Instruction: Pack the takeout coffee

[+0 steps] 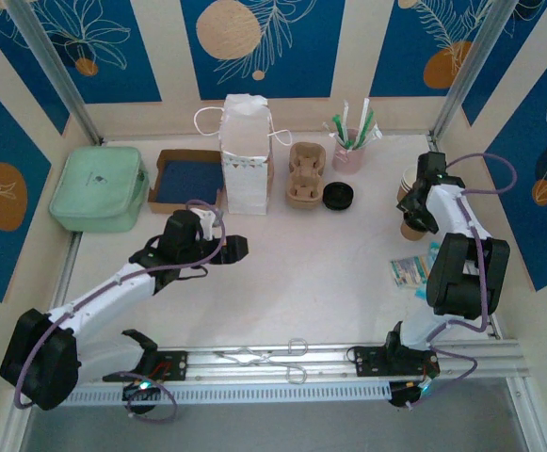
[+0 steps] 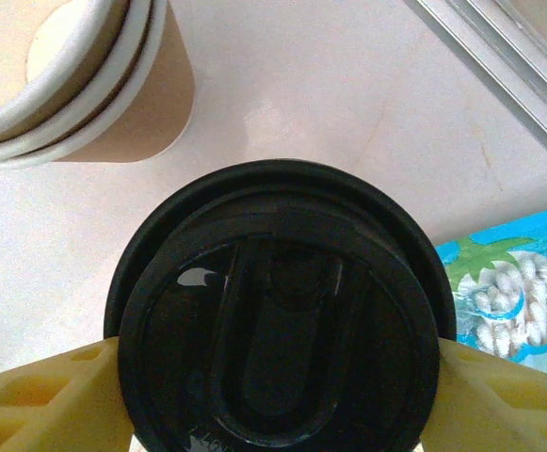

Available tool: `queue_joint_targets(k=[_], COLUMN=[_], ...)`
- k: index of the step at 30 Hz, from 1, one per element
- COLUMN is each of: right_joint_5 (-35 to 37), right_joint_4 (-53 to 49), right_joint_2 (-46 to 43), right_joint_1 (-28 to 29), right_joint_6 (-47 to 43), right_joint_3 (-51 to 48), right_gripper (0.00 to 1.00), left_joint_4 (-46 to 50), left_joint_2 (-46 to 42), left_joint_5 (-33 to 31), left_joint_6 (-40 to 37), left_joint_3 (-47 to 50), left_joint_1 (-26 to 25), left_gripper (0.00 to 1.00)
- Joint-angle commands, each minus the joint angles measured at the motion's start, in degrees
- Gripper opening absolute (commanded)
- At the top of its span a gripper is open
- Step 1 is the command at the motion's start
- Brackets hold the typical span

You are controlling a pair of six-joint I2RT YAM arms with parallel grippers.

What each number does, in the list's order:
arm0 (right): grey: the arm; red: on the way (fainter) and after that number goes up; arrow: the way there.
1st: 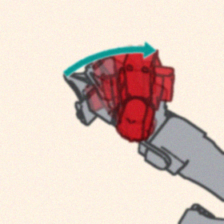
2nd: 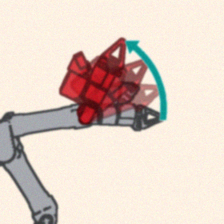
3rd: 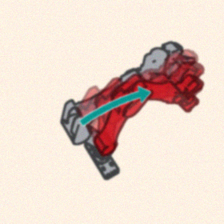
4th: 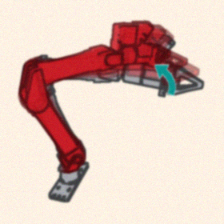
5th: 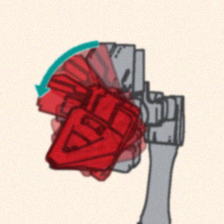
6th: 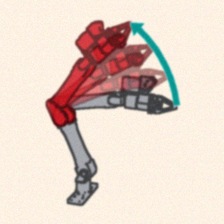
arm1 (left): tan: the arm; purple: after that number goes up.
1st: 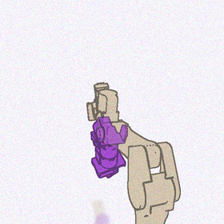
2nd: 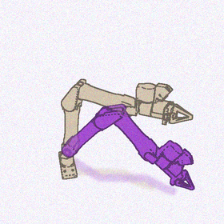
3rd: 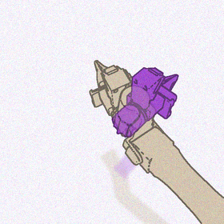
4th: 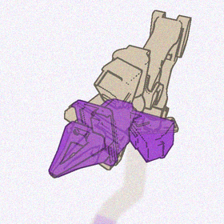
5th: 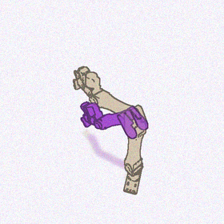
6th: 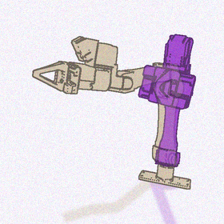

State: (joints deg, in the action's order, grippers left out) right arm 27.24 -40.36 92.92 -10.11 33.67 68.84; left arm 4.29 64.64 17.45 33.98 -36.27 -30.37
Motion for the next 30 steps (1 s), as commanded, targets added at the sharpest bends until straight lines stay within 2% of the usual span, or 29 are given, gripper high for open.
queue_joint_targets(k=[1,28,30], right_joint_5=[-8.51,-4.58,-4.56], right_joint_4=[-2.72,-10.14,-10.57], right_joint_2=[4.12,1.92,1.86], right_joint_1=[1.82,3.60,3.60], right_joint_6=[-0.05,-1.06,-1.24], right_joint_3=[-2.79,3.43,3.91], right_gripper=[0.72,0.89,0.98], left_joint_4=[1.23,3.61,3.57], left_joint_2=[-1.36,-3.47,-3.56], left_joint_5=[-0.84,-2.77,-2.78], left_joint_6=[-1.11,-1.99,-1.99], left_joint_3=[-1.50,-2.43,-2.40], left_joint_1=[0.75,0.84,0.88], left_gripper=[0.83,0.86,0.86])
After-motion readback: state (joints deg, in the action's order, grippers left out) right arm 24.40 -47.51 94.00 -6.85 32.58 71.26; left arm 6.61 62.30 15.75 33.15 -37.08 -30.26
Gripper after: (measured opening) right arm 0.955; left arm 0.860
